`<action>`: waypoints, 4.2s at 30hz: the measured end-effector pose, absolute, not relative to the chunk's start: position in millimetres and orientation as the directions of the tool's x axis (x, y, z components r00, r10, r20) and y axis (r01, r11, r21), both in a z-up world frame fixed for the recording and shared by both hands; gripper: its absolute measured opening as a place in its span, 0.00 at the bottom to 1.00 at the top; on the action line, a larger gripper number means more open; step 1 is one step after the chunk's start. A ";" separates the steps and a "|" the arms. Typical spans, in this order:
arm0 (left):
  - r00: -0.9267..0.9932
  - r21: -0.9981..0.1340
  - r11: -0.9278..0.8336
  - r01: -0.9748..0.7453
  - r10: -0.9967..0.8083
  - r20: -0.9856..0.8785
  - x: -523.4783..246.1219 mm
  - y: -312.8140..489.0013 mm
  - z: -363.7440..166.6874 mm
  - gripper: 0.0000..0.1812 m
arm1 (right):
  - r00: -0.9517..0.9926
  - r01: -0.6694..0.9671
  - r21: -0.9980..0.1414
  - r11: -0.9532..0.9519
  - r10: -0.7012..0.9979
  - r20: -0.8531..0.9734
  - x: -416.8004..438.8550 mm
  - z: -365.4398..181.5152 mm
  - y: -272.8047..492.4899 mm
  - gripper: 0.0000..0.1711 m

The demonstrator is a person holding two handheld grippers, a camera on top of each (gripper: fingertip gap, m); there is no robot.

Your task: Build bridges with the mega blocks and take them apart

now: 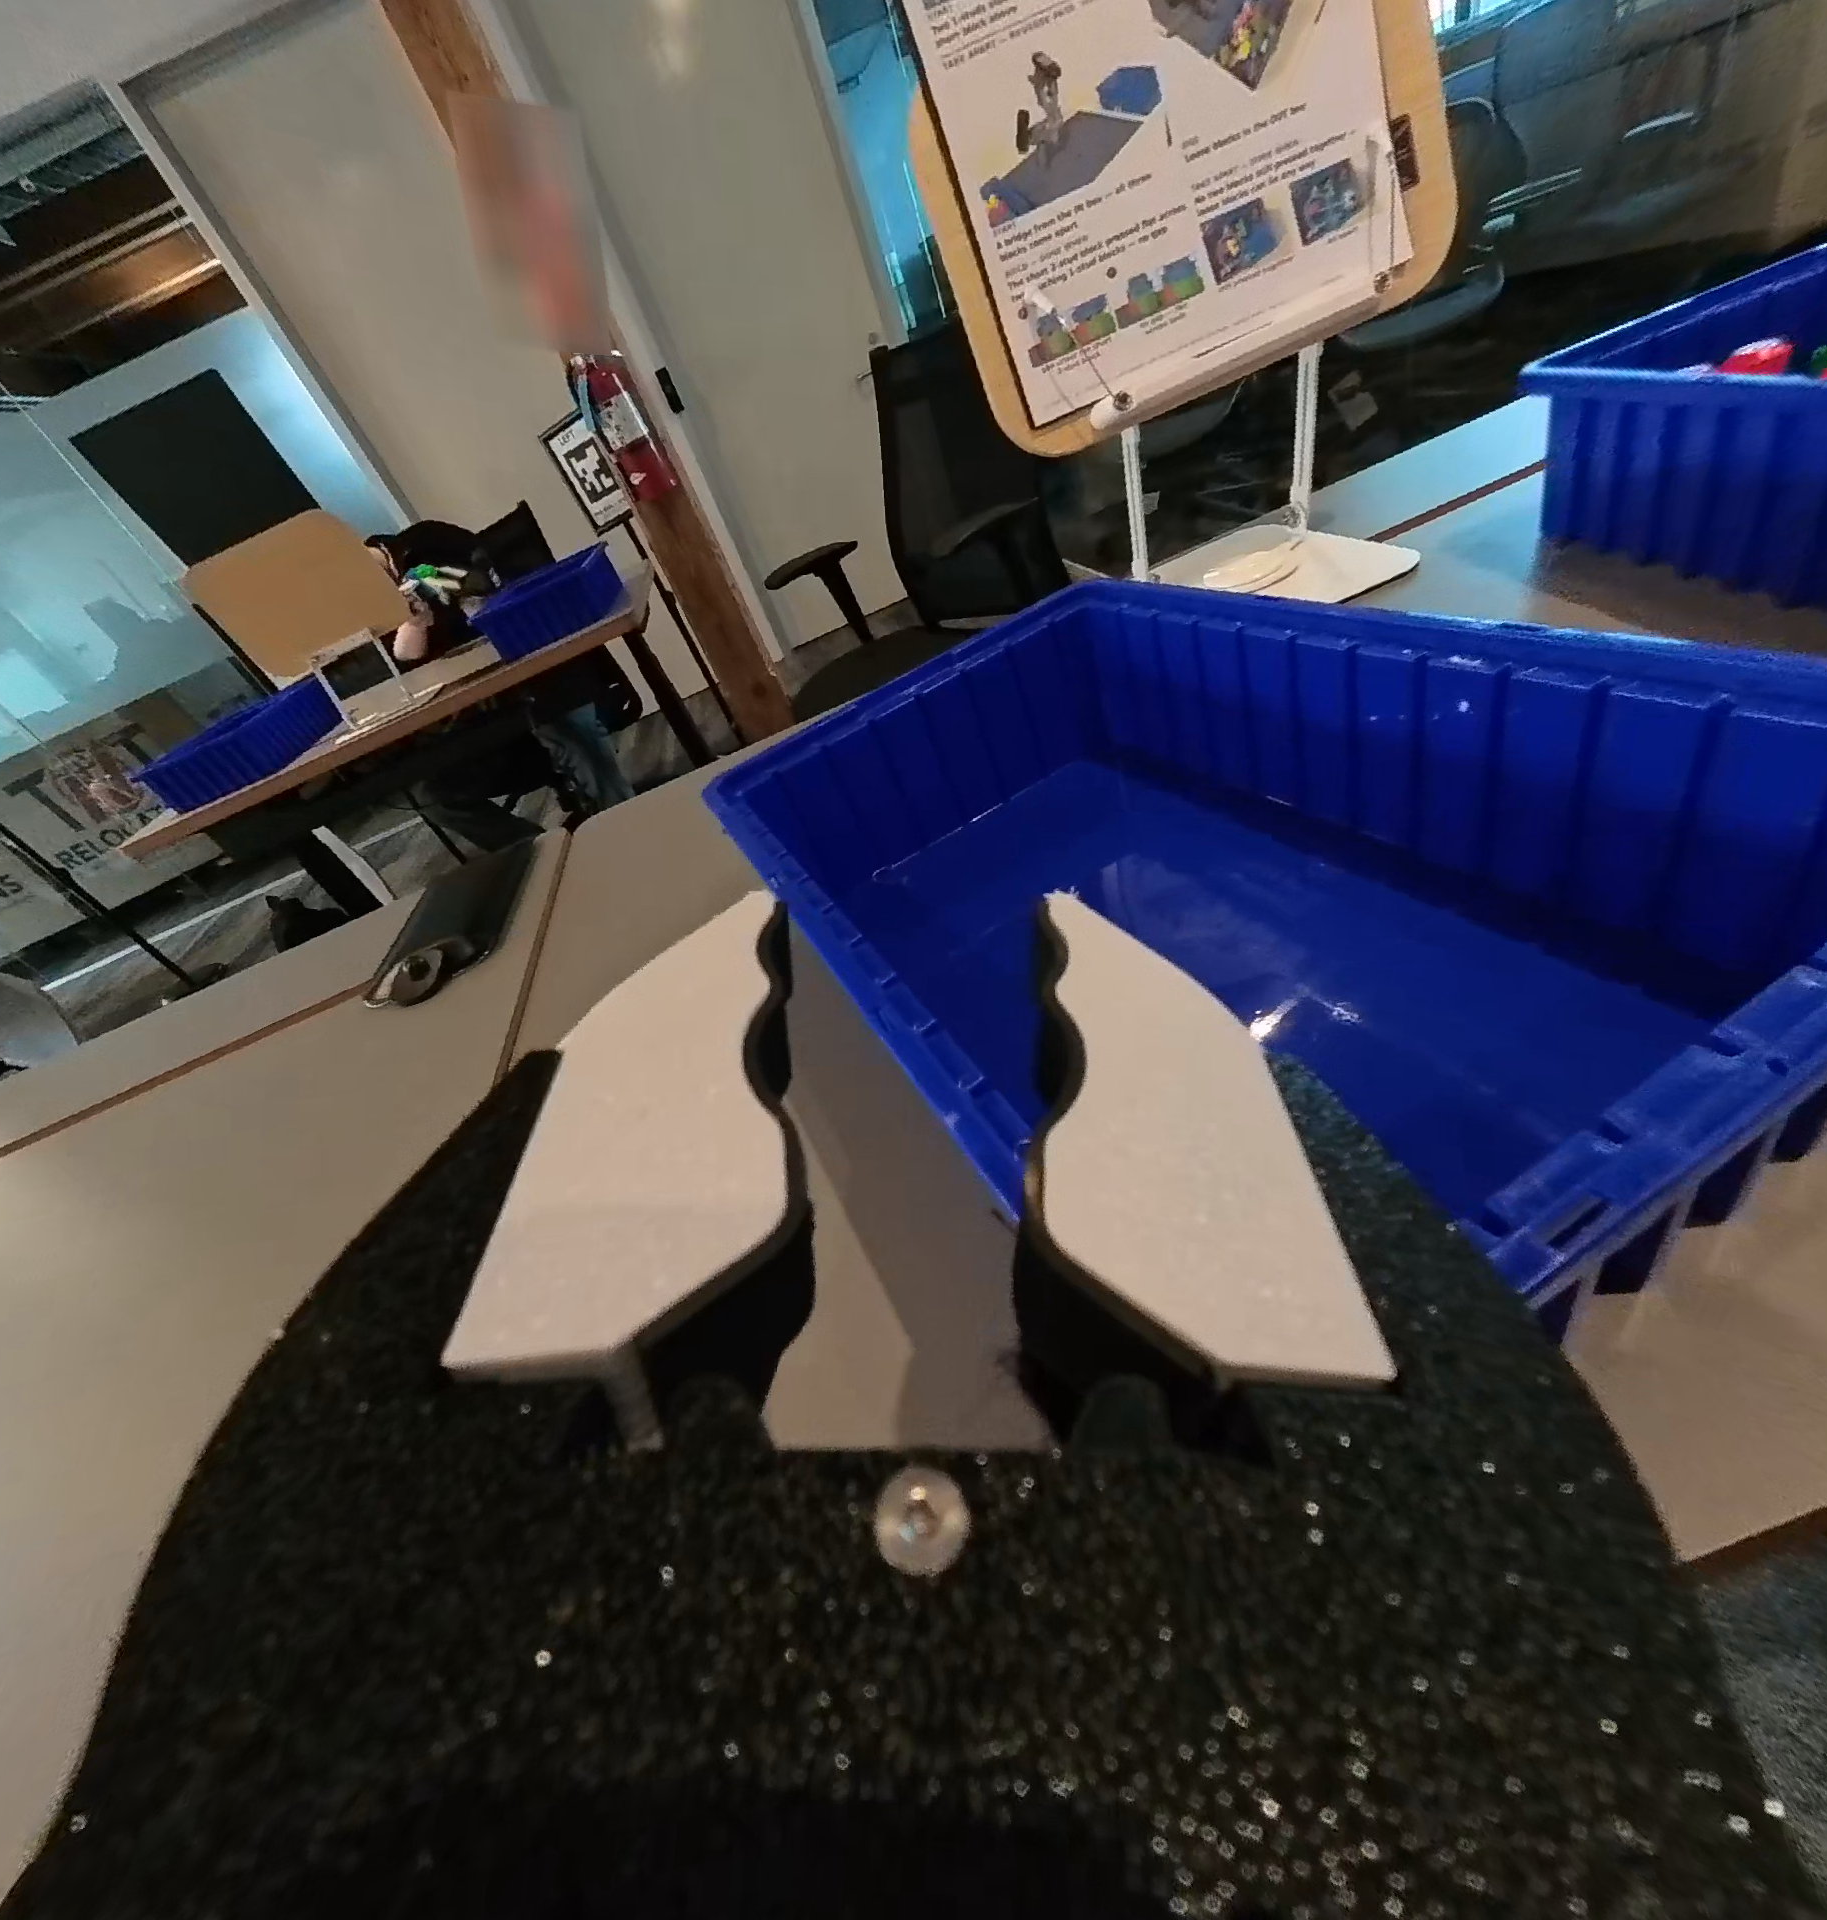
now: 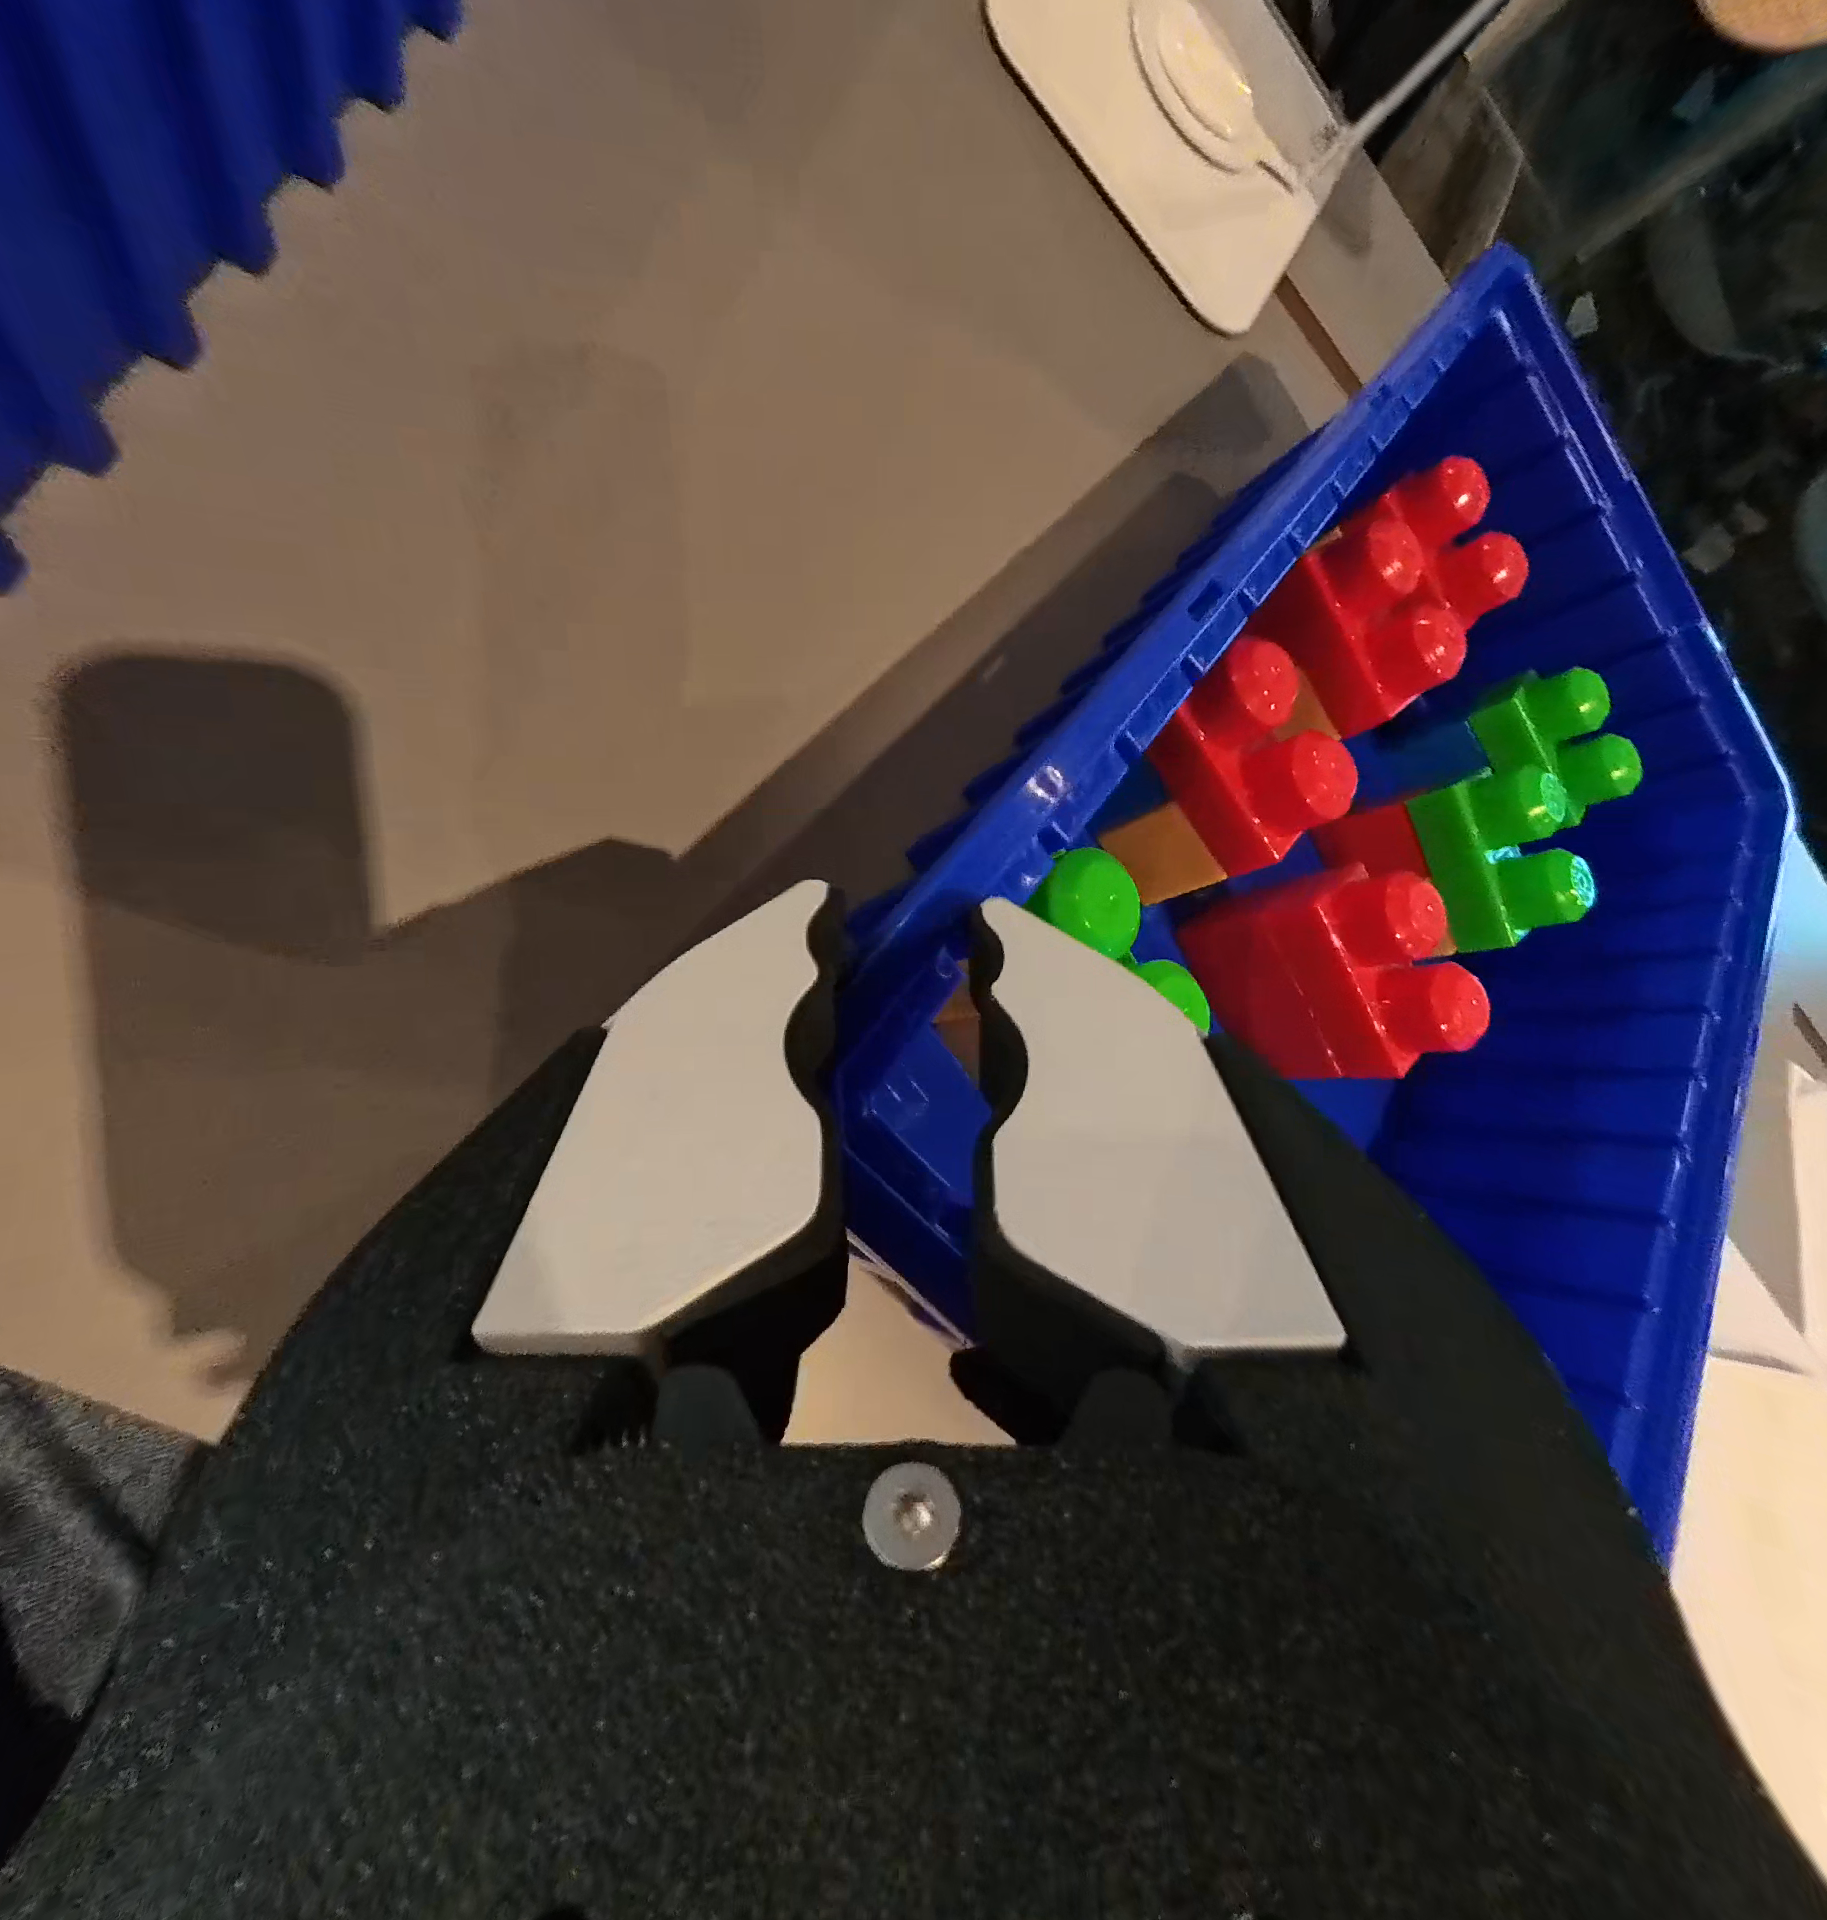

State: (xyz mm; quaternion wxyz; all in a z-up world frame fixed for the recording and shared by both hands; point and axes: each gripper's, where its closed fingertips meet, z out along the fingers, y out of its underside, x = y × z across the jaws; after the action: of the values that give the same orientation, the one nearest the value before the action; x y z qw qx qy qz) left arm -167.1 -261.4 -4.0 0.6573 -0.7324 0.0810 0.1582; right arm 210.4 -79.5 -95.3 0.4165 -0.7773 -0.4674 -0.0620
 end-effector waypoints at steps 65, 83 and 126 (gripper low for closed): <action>0.978 -0.971 -0.158 -0.180 0.078 -0.194 -185.2 -259.5 -16.6 0.38 | 0.470 0.861 -0.206 -0.465 0.882 -0.028 -28.8 -123.0 -25.0 0.67; 0.987 -0.968 -0.224 -0.116 0.085 -0.138 -195.6 -252.1 -33.2 0.53 | 0.539 0.841 -0.051 -0.539 0.842 -0.028 -24.0 -144.4 -16.9 0.25; 0.994 -0.997 -0.072 -0.008 0.108 -0.016 -210.1 -260.6 -15.9 0.50 | 0.152 0.944 -0.321 0.080 0.757 0.635 -129.2 135.6 8.7 0.09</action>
State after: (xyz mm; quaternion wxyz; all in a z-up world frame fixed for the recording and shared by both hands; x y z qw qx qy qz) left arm -210.1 -260.6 -15.9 0.6802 -0.7310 -0.0343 0.0429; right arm -129.2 8.7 135.6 0.3639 -0.6661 -0.6383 -0.1282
